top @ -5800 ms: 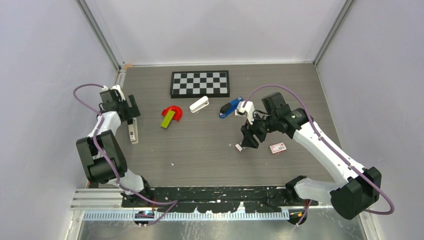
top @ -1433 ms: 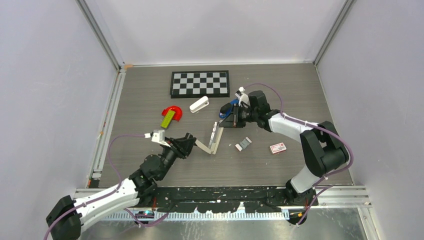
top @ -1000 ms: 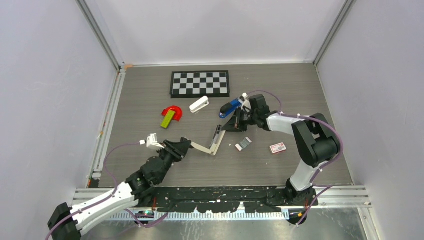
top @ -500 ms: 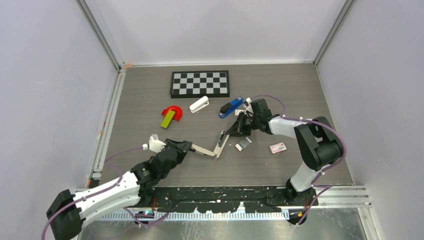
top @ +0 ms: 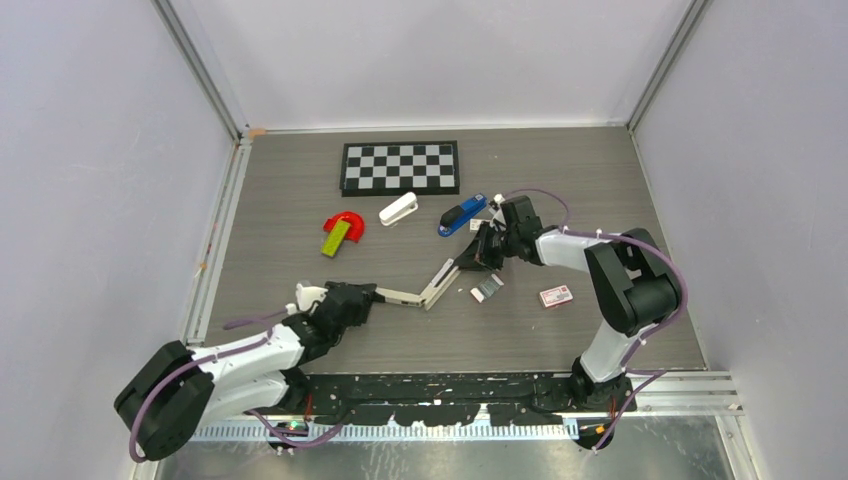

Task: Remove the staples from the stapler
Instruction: Open the stapler at the center of the board, then pick up the stapler from the center of the board.

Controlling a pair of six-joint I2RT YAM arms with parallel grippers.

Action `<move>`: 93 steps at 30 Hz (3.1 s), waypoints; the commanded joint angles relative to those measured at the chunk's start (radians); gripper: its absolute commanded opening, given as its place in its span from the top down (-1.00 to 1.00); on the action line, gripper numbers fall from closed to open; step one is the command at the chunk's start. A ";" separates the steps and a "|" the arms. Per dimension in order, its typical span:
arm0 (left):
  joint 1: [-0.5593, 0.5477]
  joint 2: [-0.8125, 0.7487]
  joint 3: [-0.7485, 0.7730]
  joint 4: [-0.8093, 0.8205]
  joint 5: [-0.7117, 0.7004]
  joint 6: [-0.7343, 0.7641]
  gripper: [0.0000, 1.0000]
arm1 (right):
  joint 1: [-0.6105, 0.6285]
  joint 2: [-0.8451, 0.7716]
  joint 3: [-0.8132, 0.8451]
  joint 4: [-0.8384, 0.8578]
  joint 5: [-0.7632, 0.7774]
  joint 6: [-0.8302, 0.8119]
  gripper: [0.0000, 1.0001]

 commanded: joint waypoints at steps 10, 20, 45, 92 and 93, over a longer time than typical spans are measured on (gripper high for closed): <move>0.043 -0.020 0.007 -0.191 -0.050 0.005 -0.27 | -0.007 -0.019 0.030 -0.030 -0.015 -0.199 0.70; 0.044 -0.554 -0.058 -0.045 0.028 0.782 -0.57 | 0.022 -0.023 0.059 -0.057 -0.033 -0.239 0.65; -0.174 0.258 0.569 -0.257 0.844 2.363 -0.84 | -0.107 -0.231 0.239 -0.406 -0.323 -0.689 -0.08; -0.167 0.386 0.636 -0.368 0.951 2.586 1.00 | -0.138 -0.322 0.331 -0.964 -0.454 -1.588 -0.54; -0.165 0.378 0.654 -0.403 0.964 2.588 1.00 | -0.138 -0.337 0.315 -1.003 -0.450 -1.715 -0.66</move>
